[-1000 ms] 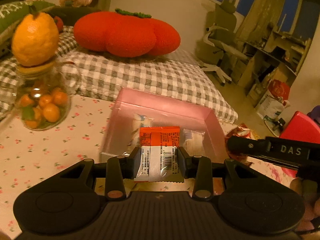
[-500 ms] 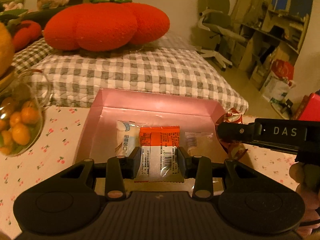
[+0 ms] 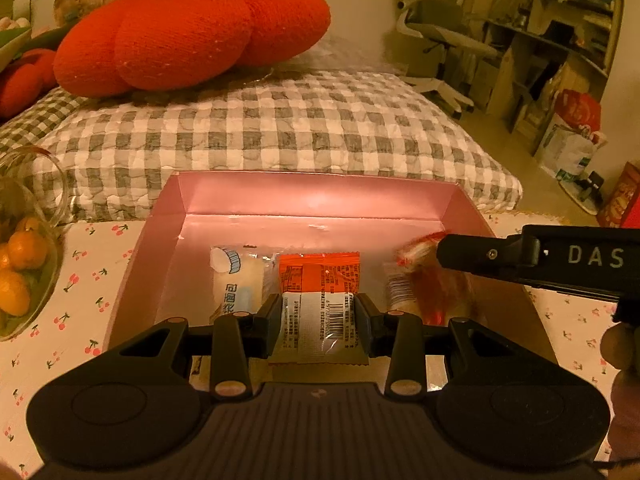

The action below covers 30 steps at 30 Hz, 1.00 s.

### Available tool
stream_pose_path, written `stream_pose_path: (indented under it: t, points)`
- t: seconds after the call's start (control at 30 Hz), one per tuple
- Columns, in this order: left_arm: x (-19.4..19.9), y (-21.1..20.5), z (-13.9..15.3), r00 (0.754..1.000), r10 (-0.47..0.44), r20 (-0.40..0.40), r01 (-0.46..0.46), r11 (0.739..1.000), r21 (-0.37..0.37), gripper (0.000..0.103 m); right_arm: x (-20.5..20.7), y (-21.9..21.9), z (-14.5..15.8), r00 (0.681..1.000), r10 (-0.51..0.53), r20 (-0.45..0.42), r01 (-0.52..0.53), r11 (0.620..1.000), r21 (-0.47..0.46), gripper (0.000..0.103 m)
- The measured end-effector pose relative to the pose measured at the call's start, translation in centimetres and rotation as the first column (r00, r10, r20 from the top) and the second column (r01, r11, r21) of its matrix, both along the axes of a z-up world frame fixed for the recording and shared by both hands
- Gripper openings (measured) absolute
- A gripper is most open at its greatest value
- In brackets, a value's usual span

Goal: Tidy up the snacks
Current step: 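Carry both snacks into the pink-lined box and open both tools, then withdraw both tools from the box toward the remaining snacks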

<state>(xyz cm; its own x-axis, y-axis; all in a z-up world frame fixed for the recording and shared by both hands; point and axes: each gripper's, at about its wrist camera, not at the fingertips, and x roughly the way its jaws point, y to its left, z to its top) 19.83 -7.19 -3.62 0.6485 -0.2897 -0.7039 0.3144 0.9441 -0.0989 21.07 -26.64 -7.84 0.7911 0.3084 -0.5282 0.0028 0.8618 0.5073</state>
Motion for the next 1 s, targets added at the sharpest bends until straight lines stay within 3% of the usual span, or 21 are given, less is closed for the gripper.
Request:
stream_pose_path:
  t: [0.17,0.3,0.37,0.6,0.83,1.0]
  points:
    - [0.2,-0.1,-0.1,1.000,0.000,0.005,0.000,1.000,0.002,0.041,0.0,0.1,0.2,1.000,0.011,0.014,-0.011,1.000,0.003,0.031]
    - [0.0,-0.1,0.0,1.000,-0.002,0.014,0.002,1.000,0.002,0.059,0.1,0.1,0.3,1.000,0.004,0.005,-0.004,1.000,0.005,0.032]
    - [-0.2,-0.1,0.1,1.000,-0.003,0.020,0.003,1.000,0.008,0.063,-0.1,0.0,0.4,1.000,0.002,0.006,-0.002,1.000,0.012,0.044]
    - [-1.1,0.3,0.7,0.999,-0.007,0.054,0.007,1.000,0.006,0.086,-1.1,-0.2,1.3,1.000,0.005,0.013,-0.005,1.000,0.028,0.062]
    - [-2.0,1.3,1.7,0.998,0.022,0.061,-0.022,1.000,-0.006,0.094,-2.5,0.0,3.1,1.000,-0.003,0.017,0.003,1.000,0.002,0.075]
    - [-3.3,2.0,2.6,0.997,0.032,0.066,-0.031,0.999,-0.021,0.097,-3.9,0.4,4.3,1.000,0.000,0.019,0.001,0.999,-0.035,0.078]
